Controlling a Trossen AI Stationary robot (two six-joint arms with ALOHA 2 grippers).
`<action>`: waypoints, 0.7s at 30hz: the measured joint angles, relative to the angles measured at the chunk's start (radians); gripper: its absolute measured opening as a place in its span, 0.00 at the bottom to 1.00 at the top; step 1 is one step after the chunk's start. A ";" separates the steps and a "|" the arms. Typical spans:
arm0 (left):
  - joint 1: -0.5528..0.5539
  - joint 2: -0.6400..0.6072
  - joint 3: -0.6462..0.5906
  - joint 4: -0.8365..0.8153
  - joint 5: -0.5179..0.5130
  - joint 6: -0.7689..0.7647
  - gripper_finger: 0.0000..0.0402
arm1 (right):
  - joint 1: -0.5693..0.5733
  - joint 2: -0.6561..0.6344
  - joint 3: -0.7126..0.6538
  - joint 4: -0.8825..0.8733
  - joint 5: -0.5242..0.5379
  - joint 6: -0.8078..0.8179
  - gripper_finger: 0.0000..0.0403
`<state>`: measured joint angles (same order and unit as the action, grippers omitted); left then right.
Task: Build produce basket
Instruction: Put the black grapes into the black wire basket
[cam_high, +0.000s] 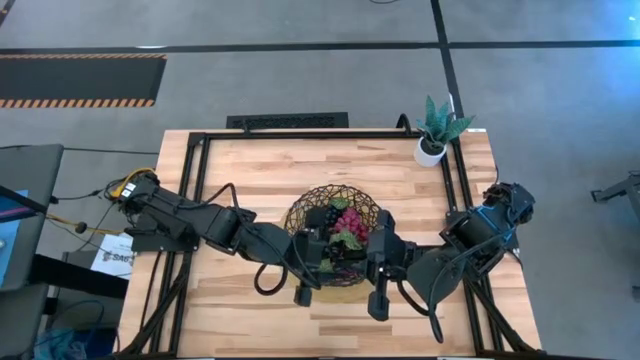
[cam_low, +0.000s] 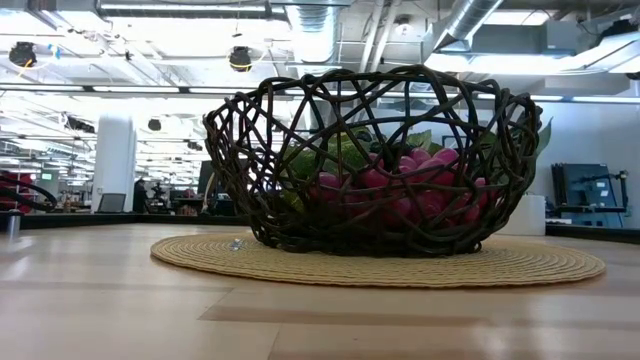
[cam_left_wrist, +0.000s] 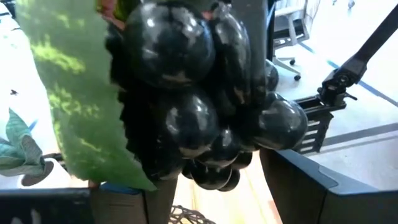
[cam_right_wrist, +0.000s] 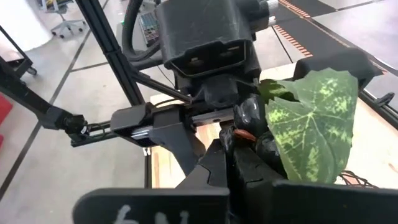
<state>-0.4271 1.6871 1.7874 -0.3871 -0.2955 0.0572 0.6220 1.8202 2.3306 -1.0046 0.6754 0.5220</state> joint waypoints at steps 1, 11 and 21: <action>0.000 0.000 0.000 -0.001 0.000 0.001 0.52 | 0.000 0.000 0.000 -0.001 0.000 0.000 0.00; 0.020 0.000 0.000 0.005 -0.001 -0.053 0.52 | -0.001 0.000 0.000 -0.001 0.002 0.000 0.00; 0.029 0.000 0.000 -0.003 -0.005 -0.104 0.24 | -0.001 0.000 0.000 0.006 0.004 0.000 0.00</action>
<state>-0.3977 1.6871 1.7874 -0.3902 -0.3004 -0.0468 0.6209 1.8206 2.3306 -0.9982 0.6793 0.5224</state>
